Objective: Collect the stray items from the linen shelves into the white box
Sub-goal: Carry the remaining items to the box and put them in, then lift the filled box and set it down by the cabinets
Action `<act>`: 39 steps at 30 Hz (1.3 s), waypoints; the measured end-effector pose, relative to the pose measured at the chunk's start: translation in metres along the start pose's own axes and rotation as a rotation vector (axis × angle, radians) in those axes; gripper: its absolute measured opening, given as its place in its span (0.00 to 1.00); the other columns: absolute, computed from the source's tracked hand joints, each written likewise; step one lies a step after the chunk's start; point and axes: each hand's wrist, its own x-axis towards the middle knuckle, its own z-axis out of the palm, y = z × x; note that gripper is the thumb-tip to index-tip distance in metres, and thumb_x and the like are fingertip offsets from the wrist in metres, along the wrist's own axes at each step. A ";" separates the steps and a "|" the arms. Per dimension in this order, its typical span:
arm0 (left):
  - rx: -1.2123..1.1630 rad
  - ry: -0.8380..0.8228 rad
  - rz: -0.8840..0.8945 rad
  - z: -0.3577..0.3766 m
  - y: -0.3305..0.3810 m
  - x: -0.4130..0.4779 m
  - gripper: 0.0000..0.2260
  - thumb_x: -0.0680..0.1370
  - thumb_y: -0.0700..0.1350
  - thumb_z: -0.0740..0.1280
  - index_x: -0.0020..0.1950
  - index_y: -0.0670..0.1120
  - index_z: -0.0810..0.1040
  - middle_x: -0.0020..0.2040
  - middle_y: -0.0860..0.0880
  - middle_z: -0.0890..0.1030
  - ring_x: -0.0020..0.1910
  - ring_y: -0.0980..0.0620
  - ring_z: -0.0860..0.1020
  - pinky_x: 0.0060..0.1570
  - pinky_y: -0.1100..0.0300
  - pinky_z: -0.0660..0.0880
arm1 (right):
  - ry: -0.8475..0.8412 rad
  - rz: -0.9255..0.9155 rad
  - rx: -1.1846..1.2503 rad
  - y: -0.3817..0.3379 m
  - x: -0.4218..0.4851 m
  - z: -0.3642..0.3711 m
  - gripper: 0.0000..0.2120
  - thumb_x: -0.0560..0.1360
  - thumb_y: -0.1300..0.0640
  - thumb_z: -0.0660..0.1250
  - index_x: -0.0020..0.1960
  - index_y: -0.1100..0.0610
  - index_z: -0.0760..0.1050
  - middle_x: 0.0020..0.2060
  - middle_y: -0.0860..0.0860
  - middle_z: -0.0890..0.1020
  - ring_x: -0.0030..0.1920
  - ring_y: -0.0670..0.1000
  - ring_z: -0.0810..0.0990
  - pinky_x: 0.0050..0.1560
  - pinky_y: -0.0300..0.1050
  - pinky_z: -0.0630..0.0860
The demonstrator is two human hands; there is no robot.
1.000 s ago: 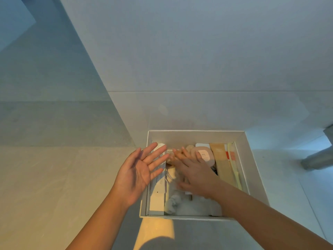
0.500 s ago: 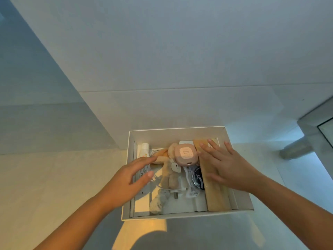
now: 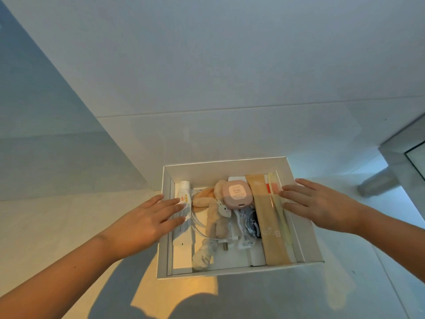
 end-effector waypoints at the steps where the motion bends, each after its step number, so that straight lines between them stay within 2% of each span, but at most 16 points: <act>1: 0.039 -0.004 0.024 -0.001 -0.002 -0.001 0.29 0.53 0.36 0.81 0.54 0.44 0.82 0.55 0.41 0.81 0.56 0.42 0.79 0.51 0.42 0.75 | 0.000 -0.022 -0.002 0.002 -0.005 -0.001 0.23 0.51 0.69 0.79 0.45 0.60 0.81 0.47 0.59 0.83 0.49 0.58 0.82 0.54 0.57 0.75; 3: 0.093 -0.019 0.058 -0.002 -0.006 -0.003 0.31 0.53 0.36 0.81 0.55 0.44 0.82 0.56 0.40 0.80 0.58 0.41 0.78 0.52 0.39 0.73 | -0.011 -0.051 0.000 0.004 -0.013 -0.002 0.21 0.53 0.68 0.79 0.44 0.59 0.81 0.44 0.58 0.83 0.46 0.57 0.82 0.54 0.56 0.75; 6: 0.108 -0.046 0.082 -0.001 -0.009 -0.009 0.33 0.52 0.36 0.82 0.56 0.44 0.81 0.57 0.39 0.80 0.58 0.40 0.77 0.53 0.39 0.72 | -0.041 -0.104 -0.009 0.002 -0.021 -0.001 0.19 0.54 0.66 0.79 0.44 0.57 0.81 0.43 0.56 0.82 0.47 0.55 0.82 0.56 0.57 0.74; 12: 0.124 -0.080 0.215 0.004 -0.017 -0.013 0.28 0.53 0.41 0.83 0.53 0.45 0.83 0.53 0.42 0.82 0.56 0.42 0.79 0.55 0.44 0.72 | -0.089 -0.188 -0.045 0.005 -0.021 0.004 0.12 0.61 0.59 0.78 0.41 0.52 0.80 0.40 0.51 0.80 0.45 0.51 0.80 0.62 0.57 0.69; 16: 0.151 -0.078 0.283 0.007 -0.020 -0.007 0.24 0.55 0.43 0.82 0.50 0.47 0.83 0.51 0.44 0.83 0.55 0.43 0.80 0.55 0.45 0.74 | -0.180 -0.245 -0.098 0.005 -0.011 0.000 0.16 0.53 0.58 0.82 0.36 0.51 0.79 0.36 0.49 0.79 0.40 0.49 0.79 0.59 0.55 0.74; 20: 0.156 -0.105 0.329 0.009 -0.023 0.001 0.24 0.55 0.45 0.82 0.50 0.51 0.83 0.50 0.47 0.84 0.54 0.46 0.80 0.55 0.46 0.74 | -0.247 -0.294 -0.156 0.006 -0.005 0.002 0.16 0.52 0.58 0.82 0.32 0.51 0.77 0.33 0.48 0.78 0.37 0.49 0.78 0.55 0.52 0.78; 23: 0.138 -0.142 0.333 0.009 -0.025 0.006 0.21 0.53 0.45 0.82 0.45 0.52 0.84 0.46 0.48 0.84 0.49 0.48 0.82 0.51 0.48 0.77 | -0.311 -0.323 -0.188 0.009 0.002 0.002 0.15 0.53 0.58 0.82 0.31 0.51 0.77 0.32 0.48 0.77 0.35 0.49 0.77 0.48 0.48 0.79; 27: 0.110 -0.180 0.329 0.013 -0.026 0.006 0.15 0.57 0.43 0.81 0.41 0.51 0.83 0.41 0.49 0.82 0.40 0.49 0.80 0.46 0.55 0.78 | -0.372 -0.327 -0.212 0.011 0.012 0.004 0.16 0.52 0.59 0.81 0.29 0.50 0.74 0.31 0.48 0.75 0.32 0.49 0.73 0.37 0.42 0.75; 30: 0.135 -0.218 0.344 0.012 -0.029 0.008 0.12 0.59 0.42 0.80 0.36 0.50 0.80 0.36 0.50 0.79 0.36 0.50 0.78 0.44 0.57 0.77 | -0.363 -0.319 -0.211 0.011 0.014 0.005 0.17 0.52 0.58 0.82 0.29 0.51 0.74 0.31 0.48 0.75 0.32 0.49 0.73 0.37 0.42 0.75; 35: 0.182 -0.243 0.346 0.013 -0.030 0.007 0.11 0.59 0.43 0.80 0.35 0.50 0.79 0.35 0.50 0.79 0.38 0.50 0.79 0.47 0.55 0.76 | -0.308 -0.315 -0.197 0.011 0.011 0.006 0.15 0.53 0.59 0.82 0.30 0.50 0.76 0.31 0.47 0.76 0.34 0.50 0.76 0.46 0.47 0.78; 39: 0.226 -0.279 0.353 0.012 -0.029 0.008 0.10 0.61 0.42 0.79 0.33 0.49 0.79 0.33 0.51 0.79 0.35 0.50 0.78 0.45 0.56 0.77 | -0.352 -0.315 -0.177 0.011 0.013 0.001 0.16 0.52 0.58 0.82 0.29 0.51 0.74 0.29 0.47 0.75 0.31 0.49 0.74 0.39 0.42 0.76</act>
